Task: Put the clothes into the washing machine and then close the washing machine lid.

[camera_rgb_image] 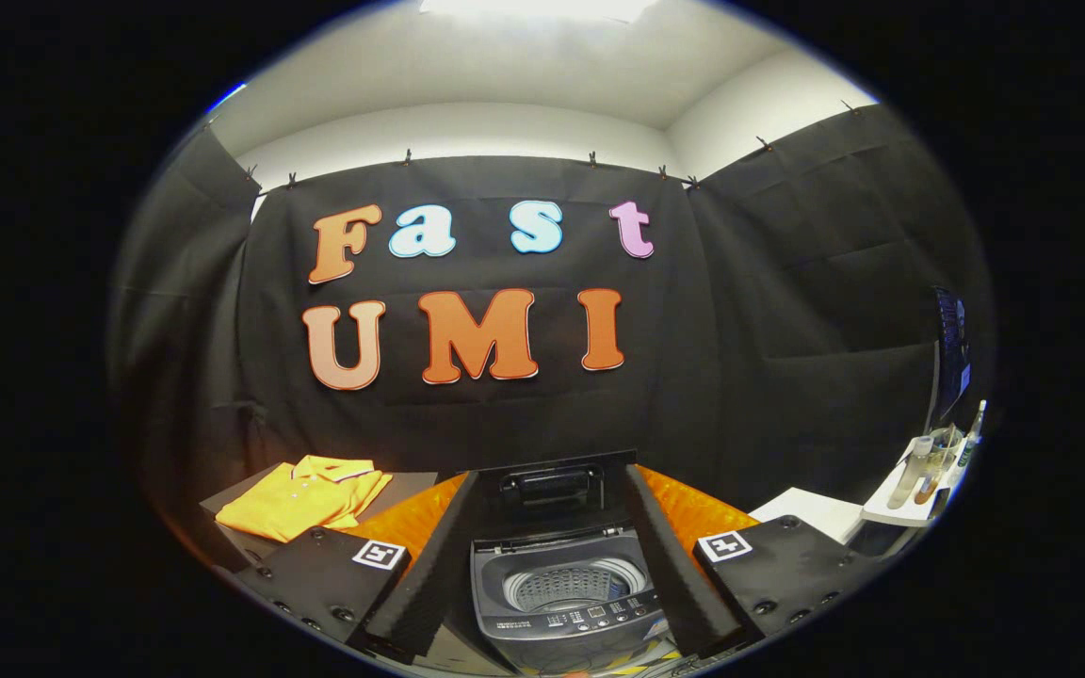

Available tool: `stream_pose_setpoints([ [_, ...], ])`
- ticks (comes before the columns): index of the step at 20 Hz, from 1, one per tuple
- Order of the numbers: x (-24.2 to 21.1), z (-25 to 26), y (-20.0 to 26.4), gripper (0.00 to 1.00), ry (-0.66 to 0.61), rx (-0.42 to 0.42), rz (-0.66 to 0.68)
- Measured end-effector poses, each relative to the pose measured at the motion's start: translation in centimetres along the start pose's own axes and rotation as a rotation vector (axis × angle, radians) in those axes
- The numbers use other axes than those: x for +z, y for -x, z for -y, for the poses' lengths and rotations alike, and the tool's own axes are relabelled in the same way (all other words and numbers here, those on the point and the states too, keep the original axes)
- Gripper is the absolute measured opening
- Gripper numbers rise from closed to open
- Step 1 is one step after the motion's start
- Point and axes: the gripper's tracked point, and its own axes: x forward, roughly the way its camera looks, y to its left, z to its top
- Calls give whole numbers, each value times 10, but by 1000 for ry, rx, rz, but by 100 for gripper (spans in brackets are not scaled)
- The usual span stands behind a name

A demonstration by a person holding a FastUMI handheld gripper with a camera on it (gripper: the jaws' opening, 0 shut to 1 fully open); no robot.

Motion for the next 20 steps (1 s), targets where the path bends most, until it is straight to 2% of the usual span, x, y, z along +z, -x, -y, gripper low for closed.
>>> stream_pose_setpoints([
  [15,10,-14,6,97,-11,22,21],
  [17,18,-40,4,97,-74,81,14],
  [19,22,-89,4,97,-116,243,-33],
  [20,24,-111,1,97,-110,280,-48],
])
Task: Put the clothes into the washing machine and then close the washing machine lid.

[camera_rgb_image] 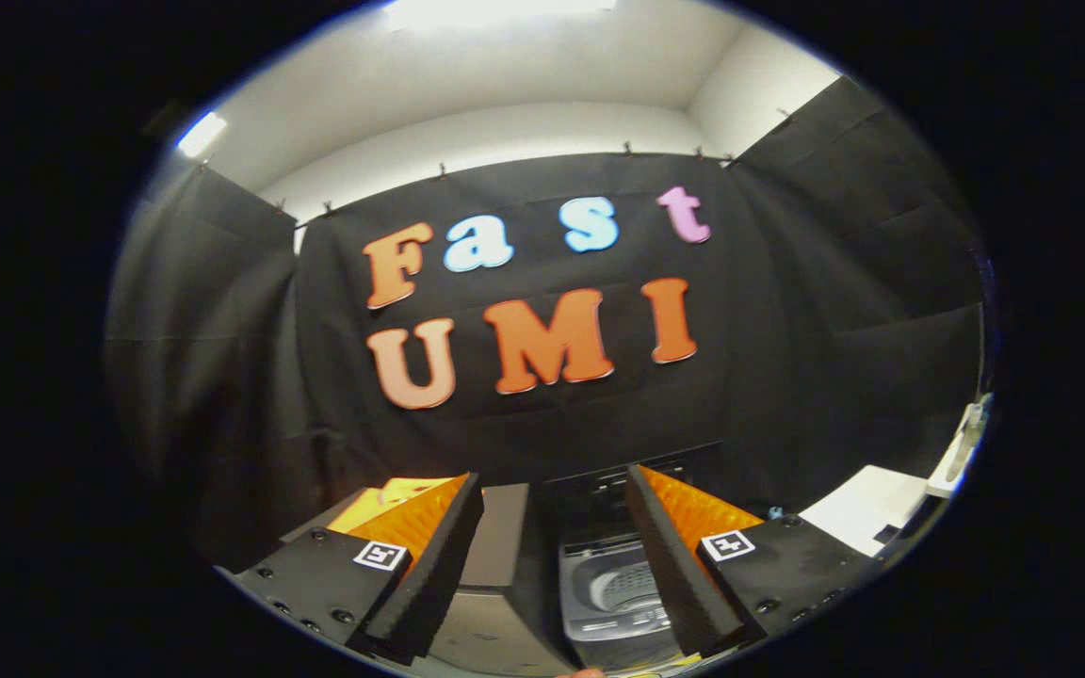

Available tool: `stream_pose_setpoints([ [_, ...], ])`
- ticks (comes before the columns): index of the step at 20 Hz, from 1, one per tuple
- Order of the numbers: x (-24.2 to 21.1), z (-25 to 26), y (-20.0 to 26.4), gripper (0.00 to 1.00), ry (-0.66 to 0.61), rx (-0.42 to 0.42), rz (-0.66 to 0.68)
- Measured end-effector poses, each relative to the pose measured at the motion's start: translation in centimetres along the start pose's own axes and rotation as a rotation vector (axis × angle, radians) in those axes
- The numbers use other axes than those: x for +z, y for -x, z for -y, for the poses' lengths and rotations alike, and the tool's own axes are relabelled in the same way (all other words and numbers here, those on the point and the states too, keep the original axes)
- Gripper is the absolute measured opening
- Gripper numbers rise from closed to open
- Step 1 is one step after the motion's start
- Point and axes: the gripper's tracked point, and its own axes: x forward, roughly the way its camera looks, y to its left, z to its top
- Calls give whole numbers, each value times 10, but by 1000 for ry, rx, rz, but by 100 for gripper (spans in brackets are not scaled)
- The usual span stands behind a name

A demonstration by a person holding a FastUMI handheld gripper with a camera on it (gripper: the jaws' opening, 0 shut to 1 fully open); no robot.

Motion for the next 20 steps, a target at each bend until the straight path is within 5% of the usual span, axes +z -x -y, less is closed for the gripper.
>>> stream_pose_setpoints([
  [11,-13,-163,-137,98,14,292,-150],
  [20,-118,-222,-218,98,61,335,-387],
])
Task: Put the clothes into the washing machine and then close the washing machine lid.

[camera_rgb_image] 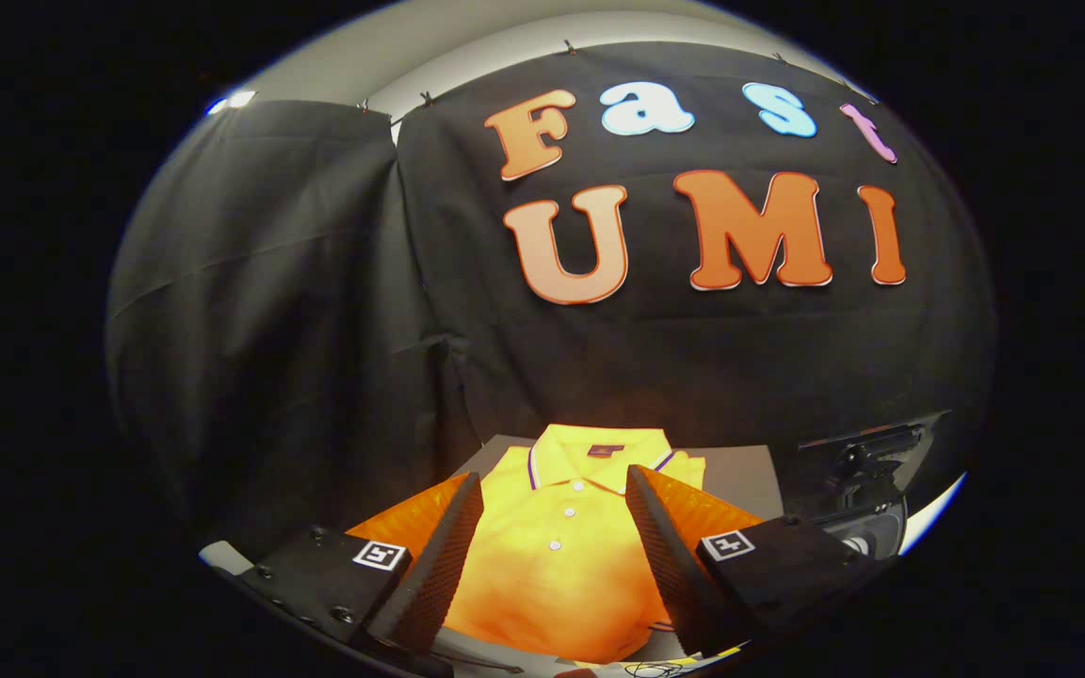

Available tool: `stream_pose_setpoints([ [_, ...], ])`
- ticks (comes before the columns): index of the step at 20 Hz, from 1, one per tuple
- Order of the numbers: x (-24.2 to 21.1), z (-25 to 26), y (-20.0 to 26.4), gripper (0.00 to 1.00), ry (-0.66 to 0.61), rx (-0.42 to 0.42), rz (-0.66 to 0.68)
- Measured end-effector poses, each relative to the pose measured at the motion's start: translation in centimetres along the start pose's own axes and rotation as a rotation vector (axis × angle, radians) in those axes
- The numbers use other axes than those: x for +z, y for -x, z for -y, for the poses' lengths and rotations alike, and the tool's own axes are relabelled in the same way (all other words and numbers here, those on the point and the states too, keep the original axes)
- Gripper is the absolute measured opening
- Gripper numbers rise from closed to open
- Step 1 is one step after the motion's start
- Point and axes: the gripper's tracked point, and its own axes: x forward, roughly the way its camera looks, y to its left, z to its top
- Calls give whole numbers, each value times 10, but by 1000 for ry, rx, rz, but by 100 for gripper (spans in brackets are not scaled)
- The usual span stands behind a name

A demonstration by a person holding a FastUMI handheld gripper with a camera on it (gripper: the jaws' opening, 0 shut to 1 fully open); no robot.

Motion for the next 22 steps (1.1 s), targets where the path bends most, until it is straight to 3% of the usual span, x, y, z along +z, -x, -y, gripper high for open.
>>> stream_pose_setpoints([
  [11,-91,23,-79,99,82,-106,-270],
  [15,-89,21,-80,99,74,-66,-247],
  [17,-93,23,-82,85,92,-57,-276],
  [21,-94,18,-82,21,134,-65,-262],
  [22,-93,16,-73,15,153,-76,-245],
])
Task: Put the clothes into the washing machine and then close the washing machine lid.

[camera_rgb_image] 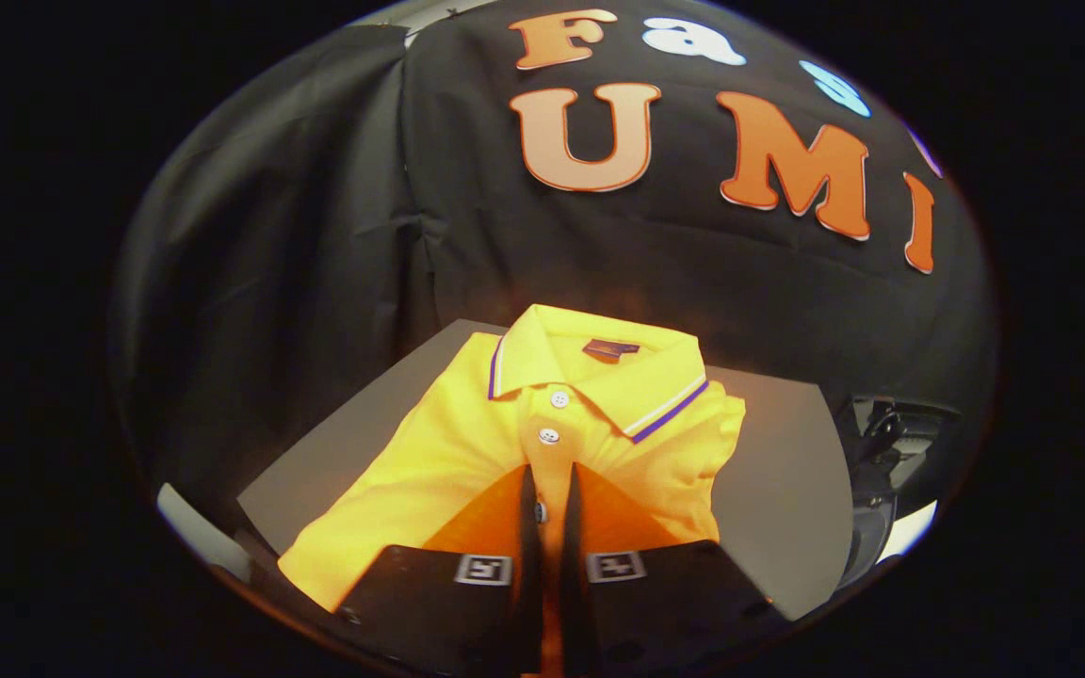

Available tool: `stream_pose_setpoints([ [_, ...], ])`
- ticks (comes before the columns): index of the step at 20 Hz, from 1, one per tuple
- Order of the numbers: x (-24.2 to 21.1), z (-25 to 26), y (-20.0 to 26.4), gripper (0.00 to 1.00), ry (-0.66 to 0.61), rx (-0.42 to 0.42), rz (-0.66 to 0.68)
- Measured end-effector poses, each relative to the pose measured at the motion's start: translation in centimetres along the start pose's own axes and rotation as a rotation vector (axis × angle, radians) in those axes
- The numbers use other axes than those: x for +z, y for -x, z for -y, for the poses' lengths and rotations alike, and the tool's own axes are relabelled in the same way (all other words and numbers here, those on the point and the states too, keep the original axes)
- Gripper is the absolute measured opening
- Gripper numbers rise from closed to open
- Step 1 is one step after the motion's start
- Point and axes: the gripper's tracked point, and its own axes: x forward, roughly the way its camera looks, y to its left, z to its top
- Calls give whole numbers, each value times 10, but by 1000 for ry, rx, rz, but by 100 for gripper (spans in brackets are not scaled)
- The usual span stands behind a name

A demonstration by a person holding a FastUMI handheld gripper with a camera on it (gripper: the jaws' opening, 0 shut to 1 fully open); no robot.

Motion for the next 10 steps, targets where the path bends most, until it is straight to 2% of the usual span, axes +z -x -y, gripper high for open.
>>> stream_pose_setpoints([
  [1,1,-1,-2,9,24,-13,26],
  [2,0,0,-4,9,44,-14,25],
  [5,11,-2,5,8,-12,19,116],
  [8,44,-1,44,8,-11,8,293],
  [10,61,-3,74,8,-23,-6,364],
])
